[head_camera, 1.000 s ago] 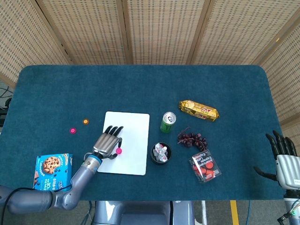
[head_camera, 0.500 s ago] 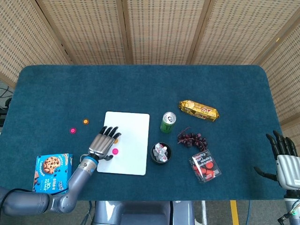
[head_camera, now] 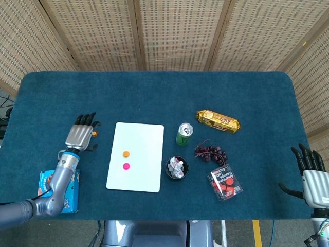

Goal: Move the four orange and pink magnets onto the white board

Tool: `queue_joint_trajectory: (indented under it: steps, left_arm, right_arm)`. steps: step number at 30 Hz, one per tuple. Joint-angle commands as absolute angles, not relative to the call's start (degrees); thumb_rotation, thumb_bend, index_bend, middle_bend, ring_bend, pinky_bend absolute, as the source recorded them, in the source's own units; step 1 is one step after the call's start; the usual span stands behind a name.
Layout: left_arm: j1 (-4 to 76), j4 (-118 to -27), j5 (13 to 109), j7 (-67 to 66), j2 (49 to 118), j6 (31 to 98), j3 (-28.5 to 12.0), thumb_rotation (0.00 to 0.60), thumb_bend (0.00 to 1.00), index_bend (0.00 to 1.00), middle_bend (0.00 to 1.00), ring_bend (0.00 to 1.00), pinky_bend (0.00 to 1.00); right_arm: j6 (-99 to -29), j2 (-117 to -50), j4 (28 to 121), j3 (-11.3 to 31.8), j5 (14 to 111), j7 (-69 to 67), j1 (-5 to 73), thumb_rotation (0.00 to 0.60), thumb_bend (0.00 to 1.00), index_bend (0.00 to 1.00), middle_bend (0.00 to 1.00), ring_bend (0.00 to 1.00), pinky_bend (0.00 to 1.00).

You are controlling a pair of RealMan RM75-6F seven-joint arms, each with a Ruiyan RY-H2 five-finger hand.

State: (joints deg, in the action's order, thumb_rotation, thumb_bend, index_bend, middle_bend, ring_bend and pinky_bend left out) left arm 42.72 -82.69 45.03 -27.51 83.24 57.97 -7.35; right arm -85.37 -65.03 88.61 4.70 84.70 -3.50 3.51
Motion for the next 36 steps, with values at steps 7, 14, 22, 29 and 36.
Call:
queue_joint_trajectory:
  steps: [7, 14, 22, 29, 36]
  left_arm:
    - [44.27, -64.68, 42.77, -21.41, 88.75, 48.14, -10.34, 0.6, 0.29, 0.35, 0.0, 0.0, 0.0]
    - [44.73, -59.18, 42.0, -20.93, 91.58, 44.85, -10.39, 0.6, 0.3, 0.38, 0.0, 0.0, 0.0]
    - [44.5, -58.19, 43.19, -20.23, 92.17, 43.83, -10.39, 0.6, 0.3, 0.4, 0.0, 0.0, 0.0]
    - [44.44, -56.74, 43.22, -20.29, 93.61, 43.3, -10.53, 0.6, 0.31, 0.41, 0.0, 0.0, 0.0]
    - [44.86, -54.84, 43.39, -20.45, 95.22, 42.44, -10.95, 0.6, 0.31, 0.41, 0.0, 0.0, 0.0]
  right_arm:
    - [-84.97, -65.14, 89.0, 4.91, 83.95, -2.54, 3.62, 0.6, 0.05, 0.0, 0.0, 0.0, 0.0]
    - [-84.84, -65.08, 89.09, 4.95, 83.65, -2.57, 3.57, 0.6, 0.05, 0.0, 0.0, 0.0, 0.0]
    - [-84.76, -64.97, 89.15, 4.94, 83.61, -2.88, 3.55, 0.6, 0.05, 0.0, 0.0, 0.0, 0.0]
    - [-84.79, -64.95, 89.17, 4.94, 83.61, -2.98, 3.51, 0.6, 0.05, 0.0, 0.0, 0.0, 0.0]
    - [-84.7, -64.92, 89.2, 4.96, 83.5, -2.98, 3.52, 0.6, 0.06, 0.0, 0.0, 0.0, 0.0]
